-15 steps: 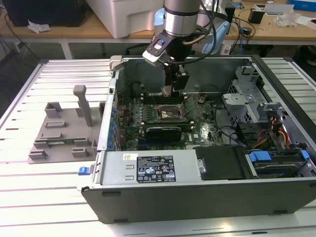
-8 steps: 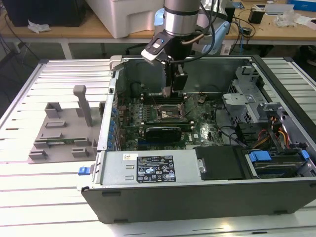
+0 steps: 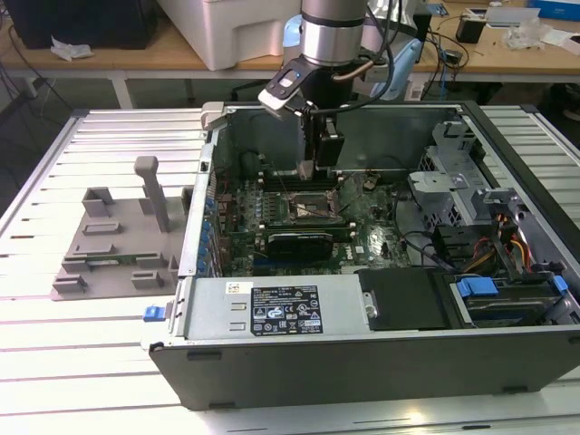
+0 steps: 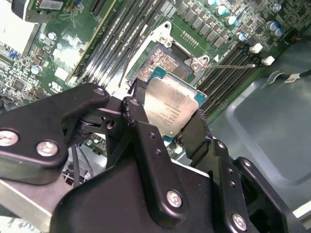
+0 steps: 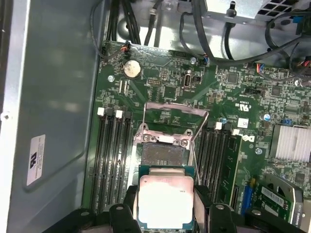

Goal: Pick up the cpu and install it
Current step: 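Place the cpu into insertion slot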

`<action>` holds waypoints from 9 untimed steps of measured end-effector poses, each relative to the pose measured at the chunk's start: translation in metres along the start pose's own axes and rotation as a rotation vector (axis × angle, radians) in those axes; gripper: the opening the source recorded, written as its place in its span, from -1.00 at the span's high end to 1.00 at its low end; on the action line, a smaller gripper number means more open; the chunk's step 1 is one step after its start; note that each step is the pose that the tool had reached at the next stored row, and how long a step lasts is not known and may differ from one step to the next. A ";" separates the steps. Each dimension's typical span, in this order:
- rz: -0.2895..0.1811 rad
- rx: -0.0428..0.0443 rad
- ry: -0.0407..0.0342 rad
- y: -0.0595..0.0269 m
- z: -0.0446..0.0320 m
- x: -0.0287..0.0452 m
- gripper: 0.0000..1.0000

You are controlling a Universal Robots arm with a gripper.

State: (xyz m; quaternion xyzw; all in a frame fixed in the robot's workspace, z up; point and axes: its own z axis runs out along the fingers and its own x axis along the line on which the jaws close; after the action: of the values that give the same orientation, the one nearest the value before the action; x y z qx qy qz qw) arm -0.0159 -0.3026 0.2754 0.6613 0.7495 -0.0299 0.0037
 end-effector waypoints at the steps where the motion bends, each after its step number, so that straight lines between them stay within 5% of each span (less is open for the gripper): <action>1: 0.002 0.0004 0.0000 0.0006 0.0017 0.0000 -0.08; 9: 0.043 0.0034 0.0019 0.0045 0.0201 0.0004 -0.08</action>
State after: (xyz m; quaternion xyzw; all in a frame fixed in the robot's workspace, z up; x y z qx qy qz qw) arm -0.0122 -0.3027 0.2551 0.6774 0.7350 -0.0305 0.0025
